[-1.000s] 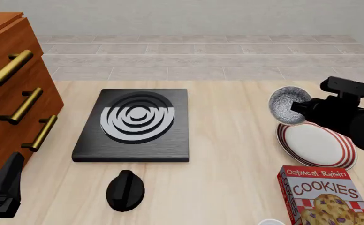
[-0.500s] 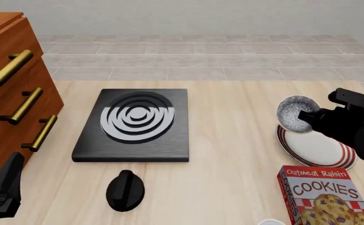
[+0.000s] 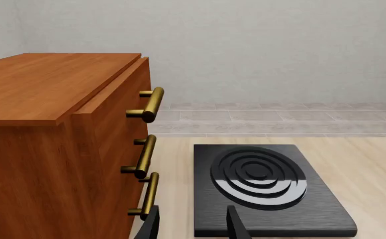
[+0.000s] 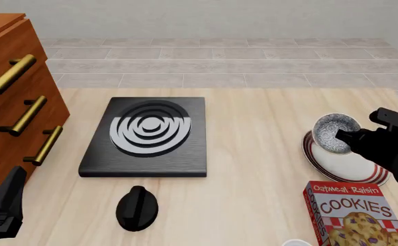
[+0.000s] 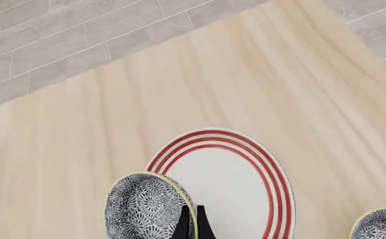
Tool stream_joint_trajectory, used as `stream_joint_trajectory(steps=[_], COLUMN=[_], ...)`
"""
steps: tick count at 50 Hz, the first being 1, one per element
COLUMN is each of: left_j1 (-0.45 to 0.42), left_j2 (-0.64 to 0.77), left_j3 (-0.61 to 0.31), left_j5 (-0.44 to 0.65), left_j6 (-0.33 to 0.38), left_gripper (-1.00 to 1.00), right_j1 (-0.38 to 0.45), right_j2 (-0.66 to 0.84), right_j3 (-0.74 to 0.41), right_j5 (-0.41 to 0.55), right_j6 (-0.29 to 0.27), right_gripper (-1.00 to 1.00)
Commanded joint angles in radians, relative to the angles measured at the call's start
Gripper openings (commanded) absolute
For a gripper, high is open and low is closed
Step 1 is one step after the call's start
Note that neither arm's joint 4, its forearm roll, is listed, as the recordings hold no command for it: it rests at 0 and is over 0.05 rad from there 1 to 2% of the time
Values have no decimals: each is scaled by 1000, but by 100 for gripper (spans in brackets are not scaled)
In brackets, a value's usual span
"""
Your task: Pick the akita bowl on the stove and place it on the plate.
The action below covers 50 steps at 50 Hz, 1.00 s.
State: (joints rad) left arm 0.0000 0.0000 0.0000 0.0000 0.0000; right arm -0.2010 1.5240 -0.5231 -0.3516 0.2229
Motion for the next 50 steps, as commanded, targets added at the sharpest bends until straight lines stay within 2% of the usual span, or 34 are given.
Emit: stream_joint_trajectory(steps=[1, 50], left_j1=[0, 0], left_j2=[0, 0], left_j3=[0, 0], left_j5=[0, 0], left_j6=[0, 0], left_gripper=[100, 100], right_j1=[-40, -134], right_j2=[36, 237], right_j3=[8, -46], right_j5=[-46, -152], right_j6=[4, -8], right_gripper=[-100, -100])
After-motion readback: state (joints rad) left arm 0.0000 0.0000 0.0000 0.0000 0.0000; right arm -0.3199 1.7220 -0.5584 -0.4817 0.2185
